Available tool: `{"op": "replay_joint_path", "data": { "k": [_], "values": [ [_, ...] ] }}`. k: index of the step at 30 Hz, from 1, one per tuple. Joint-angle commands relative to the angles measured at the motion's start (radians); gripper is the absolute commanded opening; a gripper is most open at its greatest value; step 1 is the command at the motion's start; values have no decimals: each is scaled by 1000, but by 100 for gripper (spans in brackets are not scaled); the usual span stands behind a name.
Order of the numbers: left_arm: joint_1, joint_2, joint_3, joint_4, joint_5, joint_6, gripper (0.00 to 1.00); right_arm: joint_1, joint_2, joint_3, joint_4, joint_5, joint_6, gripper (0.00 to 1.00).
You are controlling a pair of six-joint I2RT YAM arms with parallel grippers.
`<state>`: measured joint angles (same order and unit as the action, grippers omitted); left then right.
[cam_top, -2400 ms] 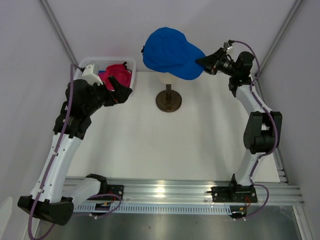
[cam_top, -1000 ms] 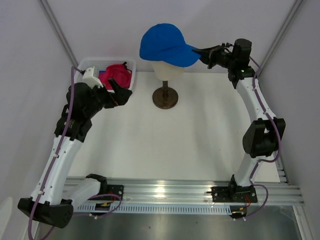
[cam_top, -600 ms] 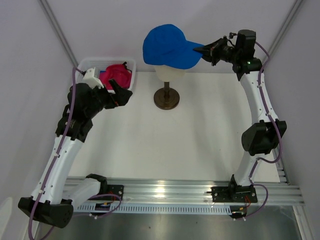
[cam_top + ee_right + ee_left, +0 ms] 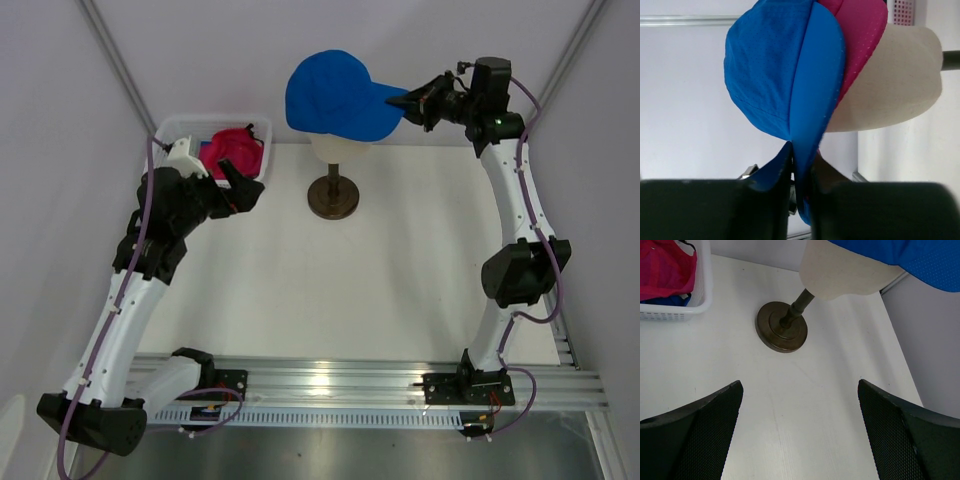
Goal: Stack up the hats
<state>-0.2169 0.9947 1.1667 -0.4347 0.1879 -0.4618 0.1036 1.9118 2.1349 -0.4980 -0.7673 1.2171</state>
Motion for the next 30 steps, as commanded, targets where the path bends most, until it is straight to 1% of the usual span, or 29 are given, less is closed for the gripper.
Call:
{"op": "replay_joint_path", "data": {
  "k": [1, 4, 5, 6, 7, 8, 9, 10, 12, 14, 15, 16, 17, 19, 20, 21, 23, 24, 25, 27, 28, 29, 30],
  "values": [
    [11, -5, -7, 24, -19, 18, 99, 2, 12, 53, -71, -23, -77, 22],
    [16, -7, -7, 17, -77, 14, 99, -1, -17, 51, -66, -26, -131, 50],
    [36, -5, -12, 17, -93, -21, 100, -2, -29, 53, -88, -6, -155, 70],
    [56, -7, -21, 19, -90, -43, 99, -5, -45, 53, -105, 11, -209, 76],
    [101, -4, -28, 24, -70, -63, 99, -13, -75, 54, -131, 28, -235, 90],
    [126, 1, -36, 28, -42, -99, 100, -21, -91, 59, -142, 45, -272, 98],
    [149, 7, -39, 37, 20, -116, 99, -30, -105, 65, -154, 46, -286, 99],
    [184, 12, -41, 59, 48, -129, 100, -56, -120, 75, -165, 43, -297, 100],
    [203, 36, -39, 79, 85, -144, 99, -82, -166, 79, -198, 34, -333, 100],
    [211, 65, -24, 86, 73, -135, 99, -94, -221, 60, -250, 33, -378, 99],
    [212, 79, -7, 86, 68, -132, 99, -123, -240, 51, -276, 36, -434, 99],
    [212, 93, 17, 88, 67, -130, 100, -127, -255, 36, -296, 36, -467, 99],
    [241, 107, 25, 91, 64, -123, 100, -128, -276, 2, -344, 40, -499, 100],
    [254, 154, 63, 100, 44, -121, 100, -128, -342, -55, -367, 78, -588, 100],
    [261, 172, 74, 103, 39, -121, 100, -128, -374, -94, -357, 94, -612, 100],
    [269, 215, 96, 102, 35, -121, 99, -130, -445, -190, -338, 109, -634, 100],
    [292, 258, 149, 85, 38, -126, 99, -130, -525, -309, -230, 138, -681, 100],
    [300, 287, 157, 82, 39, -126, 100, -130, -615, -451, -170, 143, -686, 100],
    [310, 298, 162, 85, 39, -118, 100, -130, -655, -520, -52, 167, -685, 100],
    [315, 315, 160, 97, 39, -103, 100, -130, -748, -672, 39, 192, -674, 99],
    [315, 332, 169, 108, 35, -77, 100, -130, -767, -697, 70, 218, -685, 100],
    [317, 343, 180, 111, 33, -65, 99, -130, -778, -710, 62, 227, -698, 99],
    [317, 354, 192, 108, 22, -51, 100, -130, -784, -710, 37, 241, -749, 100]
  ]
}}
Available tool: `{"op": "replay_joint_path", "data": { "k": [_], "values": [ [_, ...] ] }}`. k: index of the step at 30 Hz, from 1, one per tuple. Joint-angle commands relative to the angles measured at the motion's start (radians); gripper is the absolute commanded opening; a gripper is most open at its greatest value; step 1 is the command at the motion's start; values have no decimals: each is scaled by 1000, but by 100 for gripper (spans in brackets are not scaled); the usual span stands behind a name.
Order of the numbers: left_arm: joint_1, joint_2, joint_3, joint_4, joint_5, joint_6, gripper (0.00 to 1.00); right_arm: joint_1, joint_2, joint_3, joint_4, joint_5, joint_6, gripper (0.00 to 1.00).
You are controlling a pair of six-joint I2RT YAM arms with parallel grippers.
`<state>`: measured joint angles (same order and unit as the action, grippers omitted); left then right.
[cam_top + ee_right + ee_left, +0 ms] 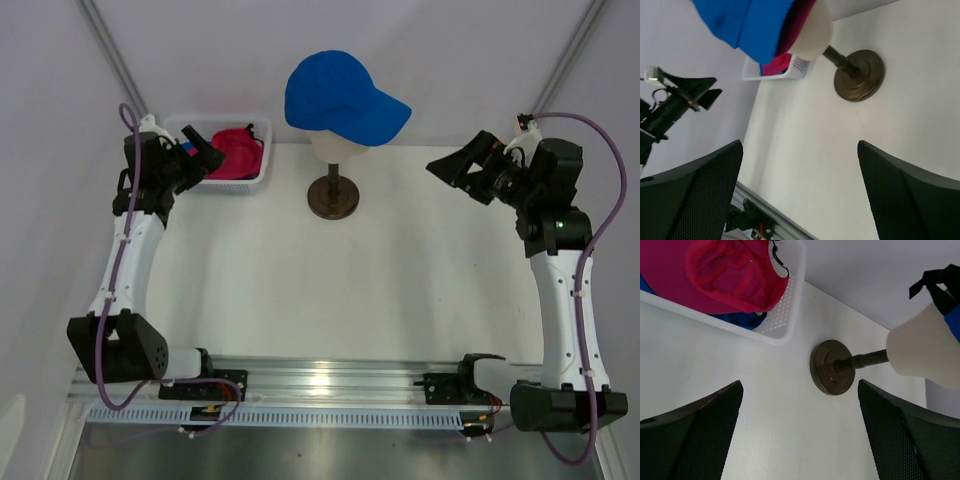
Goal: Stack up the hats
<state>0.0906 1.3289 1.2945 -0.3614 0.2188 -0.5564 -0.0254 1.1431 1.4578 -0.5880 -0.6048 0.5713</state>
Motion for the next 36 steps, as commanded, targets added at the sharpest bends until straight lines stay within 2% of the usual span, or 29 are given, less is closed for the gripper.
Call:
{"op": "replay_joint_path", "data": {
  "k": [1, 4, 9, 13, 16, 18, 24, 29, 33, 34, 36],
  "values": [
    [8, 48, 101, 15, -19, 70, 100, -1, -11, -16, 63, 124, -132, 100],
    [9, 81, 161, -2, -50, 114, 99, -1, -2, -14, 10, 190, -212, 99],
    [9, 128, 180, -23, -62, 156, 99, -1, 15, -42, -10, 189, -287, 100],
    [8, 157, 166, -5, -56, 187, 100, -1, -20, -137, 81, 214, -314, 100],
    [8, 234, 207, -11, -47, 213, 99, -1, -60, -233, 163, 229, -318, 100],
    [8, 283, 253, -48, -88, 231, 99, -1, -77, -296, 201, 223, -315, 99],
    [8, 505, 449, -113, -240, 299, 97, -1, -17, -292, 228, 206, -288, 100],
    [9, 718, 665, -149, -229, 346, 95, 1, 18, -281, 249, 214, -257, 100],
    [17, 861, 816, -178, -314, 374, 96, 4, 46, -280, 258, 229, -232, 100],
    [33, 889, 894, -183, -305, 381, 96, 5, 53, -275, 258, 229, -229, 100],
    [58, 965, 943, -198, -264, 380, 94, 8, 72, -266, 260, 234, -222, 100]
  ]
}}
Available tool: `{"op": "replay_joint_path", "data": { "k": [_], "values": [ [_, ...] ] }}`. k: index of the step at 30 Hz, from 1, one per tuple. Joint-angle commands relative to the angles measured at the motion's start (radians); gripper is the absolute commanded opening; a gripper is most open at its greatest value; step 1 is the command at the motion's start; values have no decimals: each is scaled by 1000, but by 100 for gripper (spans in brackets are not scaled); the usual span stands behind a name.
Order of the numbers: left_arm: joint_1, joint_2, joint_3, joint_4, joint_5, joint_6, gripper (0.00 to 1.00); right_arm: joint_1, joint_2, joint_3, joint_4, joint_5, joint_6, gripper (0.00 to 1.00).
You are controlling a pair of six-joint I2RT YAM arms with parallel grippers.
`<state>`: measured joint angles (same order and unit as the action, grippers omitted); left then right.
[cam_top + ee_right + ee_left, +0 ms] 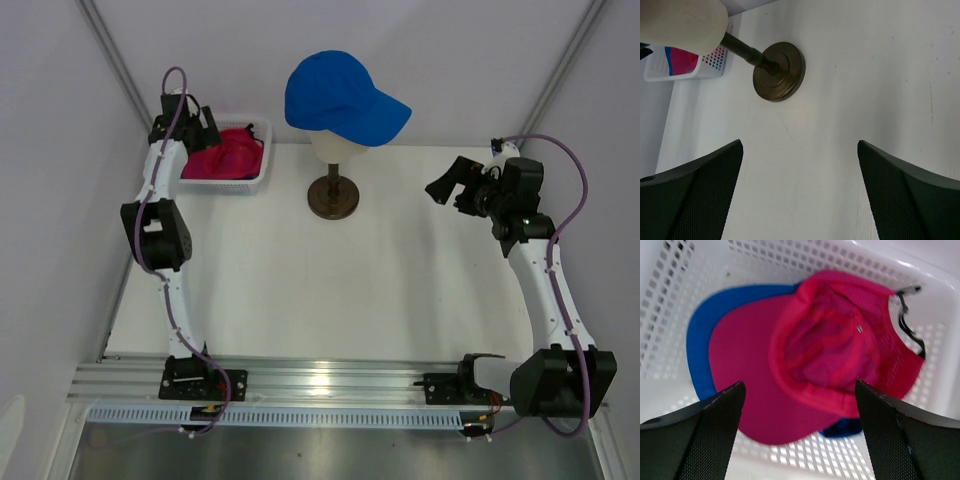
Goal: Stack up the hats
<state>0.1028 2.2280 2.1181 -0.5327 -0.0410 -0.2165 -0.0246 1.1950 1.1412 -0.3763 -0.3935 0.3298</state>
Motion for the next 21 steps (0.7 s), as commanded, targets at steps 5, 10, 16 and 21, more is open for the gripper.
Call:
{"op": "replay_joint_path", "data": {
  "k": [5, 10, 16, 21],
  "values": [
    [133, 147, 203, 5, 197, -76, 90, 22, 63, 60, 62, 70, 29, 100],
    [150, 211, 207, 108, 325, -155, 90, 74, 129, 81, 57, 117, 18, 99],
    [184, 282, 266, 99, 290, -240, 89, 143, 209, 144, 8, 183, -21, 100],
    [216, 332, 272, 102, 334, -392, 88, 178, 293, 204, -22, 223, -43, 100]
  ]
}}
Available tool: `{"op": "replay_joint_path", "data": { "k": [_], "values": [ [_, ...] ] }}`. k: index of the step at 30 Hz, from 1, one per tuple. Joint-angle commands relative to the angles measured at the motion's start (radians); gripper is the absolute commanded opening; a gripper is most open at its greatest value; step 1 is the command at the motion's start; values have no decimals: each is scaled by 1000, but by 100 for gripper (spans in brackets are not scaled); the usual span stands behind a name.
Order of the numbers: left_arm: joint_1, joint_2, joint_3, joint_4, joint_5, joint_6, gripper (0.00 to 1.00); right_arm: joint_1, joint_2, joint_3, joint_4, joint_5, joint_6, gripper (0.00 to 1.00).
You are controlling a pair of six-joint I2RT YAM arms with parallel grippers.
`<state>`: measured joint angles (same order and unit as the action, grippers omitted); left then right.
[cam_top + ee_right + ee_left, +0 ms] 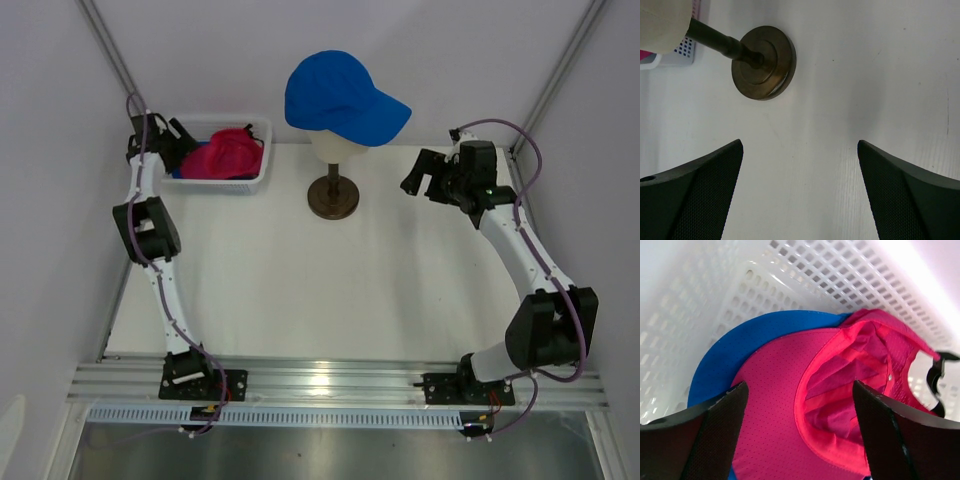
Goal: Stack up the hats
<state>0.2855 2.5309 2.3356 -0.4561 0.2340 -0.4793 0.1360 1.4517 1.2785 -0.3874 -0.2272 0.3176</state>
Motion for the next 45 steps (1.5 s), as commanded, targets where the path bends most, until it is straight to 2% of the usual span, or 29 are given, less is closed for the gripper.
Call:
{"op": "replay_joint_path", "data": {
  "k": [1, 6, 11, 21, 28, 33, 38, 42, 45],
  "values": [
    [32, 41, 71, 19, 82, -148, 87, 23, 50, 80, -21, 61, -38, 99],
    [38, 69, 85, -24, 35, -237, 86, 68, 104, 153, -76, 97, -71, 100],
    [41, -20, 19, -29, -100, -165, 88, 80, 102, 150, -77, 111, -77, 99],
    [57, -72, 11, -1, -59, -145, 89, 97, 98, 147, -68, 109, -55, 100],
    [55, -115, -5, 14, -113, -73, 89, 109, 87, 124, -53, 111, -37, 100],
    [50, -80, 37, -30, -113, -22, 90, 116, 70, 105, -41, 120, -32, 100],
    [55, -5, 77, -104, -91, -36, 89, 116, 73, 110, -41, 120, -31, 100],
    [53, -21, 79, -105, -178, -24, 89, 116, 76, 113, -38, 117, -32, 100],
    [58, -11, 109, -105, -180, -10, 89, 117, 79, 113, -30, 115, -31, 99]
  ]
}}
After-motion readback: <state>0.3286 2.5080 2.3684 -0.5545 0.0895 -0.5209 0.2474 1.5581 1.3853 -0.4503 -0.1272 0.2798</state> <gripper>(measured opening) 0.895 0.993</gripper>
